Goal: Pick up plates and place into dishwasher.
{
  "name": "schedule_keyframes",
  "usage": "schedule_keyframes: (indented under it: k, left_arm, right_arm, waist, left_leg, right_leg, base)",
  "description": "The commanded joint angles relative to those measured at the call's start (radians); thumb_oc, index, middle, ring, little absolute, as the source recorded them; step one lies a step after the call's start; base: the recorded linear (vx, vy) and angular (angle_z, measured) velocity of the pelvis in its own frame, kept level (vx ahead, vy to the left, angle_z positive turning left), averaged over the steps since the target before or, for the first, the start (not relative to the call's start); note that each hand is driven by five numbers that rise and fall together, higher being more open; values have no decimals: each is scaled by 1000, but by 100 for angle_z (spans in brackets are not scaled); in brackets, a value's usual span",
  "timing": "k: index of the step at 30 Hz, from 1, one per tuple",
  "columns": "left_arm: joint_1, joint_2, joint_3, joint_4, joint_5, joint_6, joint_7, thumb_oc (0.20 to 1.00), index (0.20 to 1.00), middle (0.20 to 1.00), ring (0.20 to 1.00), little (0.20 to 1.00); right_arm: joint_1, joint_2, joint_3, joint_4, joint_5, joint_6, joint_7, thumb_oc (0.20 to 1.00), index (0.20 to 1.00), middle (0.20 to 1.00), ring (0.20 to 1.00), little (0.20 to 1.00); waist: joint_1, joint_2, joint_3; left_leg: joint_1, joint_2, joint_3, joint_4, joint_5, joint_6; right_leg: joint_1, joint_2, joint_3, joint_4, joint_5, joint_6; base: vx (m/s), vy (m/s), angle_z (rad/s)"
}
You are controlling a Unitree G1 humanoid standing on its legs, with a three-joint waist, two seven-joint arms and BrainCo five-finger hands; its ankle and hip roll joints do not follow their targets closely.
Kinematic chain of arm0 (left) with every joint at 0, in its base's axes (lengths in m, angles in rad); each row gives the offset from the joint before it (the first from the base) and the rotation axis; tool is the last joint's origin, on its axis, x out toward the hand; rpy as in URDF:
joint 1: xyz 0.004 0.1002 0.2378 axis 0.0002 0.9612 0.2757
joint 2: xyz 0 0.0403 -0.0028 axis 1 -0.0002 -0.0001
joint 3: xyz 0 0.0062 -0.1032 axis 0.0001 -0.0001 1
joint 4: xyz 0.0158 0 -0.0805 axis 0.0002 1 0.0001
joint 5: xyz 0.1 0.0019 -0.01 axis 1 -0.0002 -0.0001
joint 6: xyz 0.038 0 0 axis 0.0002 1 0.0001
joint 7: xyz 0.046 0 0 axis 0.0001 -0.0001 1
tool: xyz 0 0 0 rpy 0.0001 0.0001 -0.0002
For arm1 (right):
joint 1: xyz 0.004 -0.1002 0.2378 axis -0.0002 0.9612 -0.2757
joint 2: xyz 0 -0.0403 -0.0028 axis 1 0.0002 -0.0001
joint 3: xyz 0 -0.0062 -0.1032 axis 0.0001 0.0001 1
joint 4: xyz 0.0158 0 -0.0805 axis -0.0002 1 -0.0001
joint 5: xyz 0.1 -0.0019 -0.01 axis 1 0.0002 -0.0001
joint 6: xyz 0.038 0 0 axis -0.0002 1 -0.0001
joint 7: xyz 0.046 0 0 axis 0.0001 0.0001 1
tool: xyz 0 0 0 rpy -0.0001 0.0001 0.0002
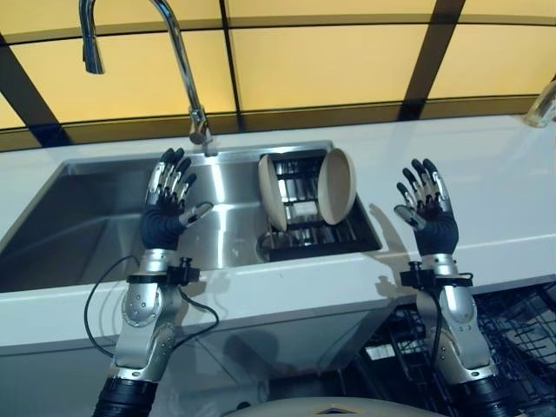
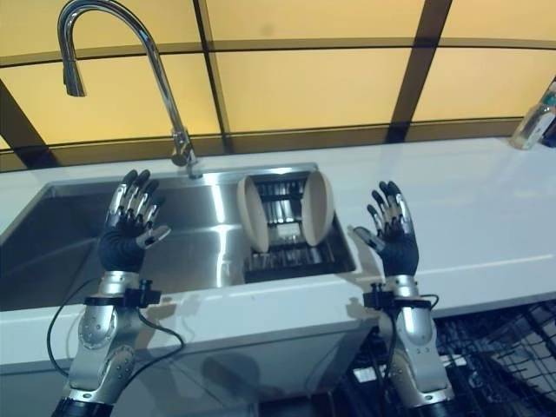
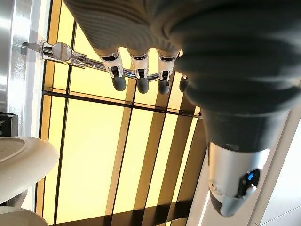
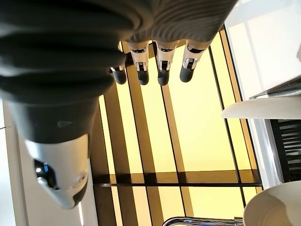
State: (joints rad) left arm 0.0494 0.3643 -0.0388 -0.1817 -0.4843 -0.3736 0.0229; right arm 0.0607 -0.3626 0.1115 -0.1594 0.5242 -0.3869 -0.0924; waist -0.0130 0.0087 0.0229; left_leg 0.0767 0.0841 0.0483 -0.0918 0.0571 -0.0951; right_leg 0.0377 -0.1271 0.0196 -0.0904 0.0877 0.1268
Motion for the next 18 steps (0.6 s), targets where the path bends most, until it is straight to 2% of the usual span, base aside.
schedule_keyframes:
  k: [1,9,18]
  left_arm:
    - [-33,20,21,-30,38,-38,29,1000,1000,1000,1000,1000]
    - [-28,27,7,-39,13,-68,-22,1000,1000,1000,1000,1000]
    - [-42,36,0,-45,27,-86,-8,1000,1000,1000,1000,1000]
  right_arm:
    - [-58,6,3,-72,13,-35,22,1000,1000,1000,1000,1000]
    - [-57,3,8,-53,35,-50,36,1000,1000,1000,1000,1000]
    - [-67,3,14,-61,33,-59,27,1000,1000,1000,1000,1000]
  waist:
    - [-15,-6,-12]
    - [-15,-6,-13]
    - [-17,-1,-8]
  left_leg:
    - [-62,-43,-21,47,-75,47]
    - [-60,-38,-18,41,-69,43]
    - [-59,-40,-15,48,-74,45]
  right_leg:
    - [-7,34,-83,74,-104,-17]
    - [-2,35,-88,68,-103,-18]
    - [-2,34,-83,73,-106,-16]
  base:
    - [0,0,0]
    - [0,0,0]
    - [0,0,0]
